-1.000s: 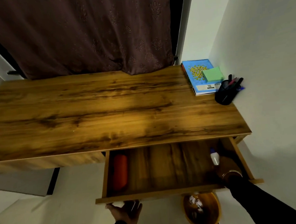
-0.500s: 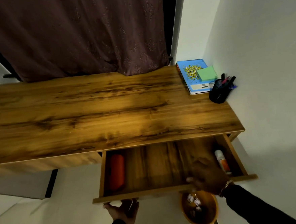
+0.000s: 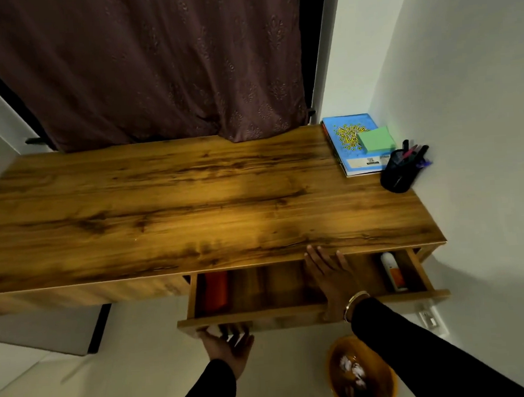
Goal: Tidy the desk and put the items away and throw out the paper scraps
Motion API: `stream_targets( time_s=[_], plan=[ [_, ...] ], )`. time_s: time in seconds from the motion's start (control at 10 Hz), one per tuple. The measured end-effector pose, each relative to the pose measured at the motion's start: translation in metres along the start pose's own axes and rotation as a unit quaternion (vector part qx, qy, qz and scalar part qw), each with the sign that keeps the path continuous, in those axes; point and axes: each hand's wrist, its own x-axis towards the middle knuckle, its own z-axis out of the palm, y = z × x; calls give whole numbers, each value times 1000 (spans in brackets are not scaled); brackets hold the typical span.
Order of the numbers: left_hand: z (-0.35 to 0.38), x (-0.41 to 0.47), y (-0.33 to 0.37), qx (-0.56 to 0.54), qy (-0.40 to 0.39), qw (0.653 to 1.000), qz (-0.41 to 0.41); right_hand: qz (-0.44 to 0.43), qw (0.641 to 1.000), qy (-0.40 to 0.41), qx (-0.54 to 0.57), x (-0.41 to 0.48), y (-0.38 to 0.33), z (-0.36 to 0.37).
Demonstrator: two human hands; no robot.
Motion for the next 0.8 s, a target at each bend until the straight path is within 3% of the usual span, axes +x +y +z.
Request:
stream_targets(
  time_s=[0.2, 0.3, 0.5, 0.6, 0.7, 0.8],
  plan=[
    [46, -8, 20, 85, -33, 994, 64, 11, 998, 22, 50, 26, -5, -13],
    [76, -15, 31, 83, -91, 990, 75, 14, 995, 73, 70, 37, -5, -5],
    [107, -3, 48, 99, -135, 984, 67, 17, 995, 94, 11, 56, -2, 8],
    [104, -2, 44, 128, -120, 982, 71, 14, 997, 72, -21, 53, -4, 5],
    [100, 1, 37, 178, -97, 978, 55, 46, 996, 55, 48, 58, 0, 7],
    [89, 0, 26, 305, -68, 949, 50, 34, 991, 105, 81, 55, -3, 7]
  ],
)
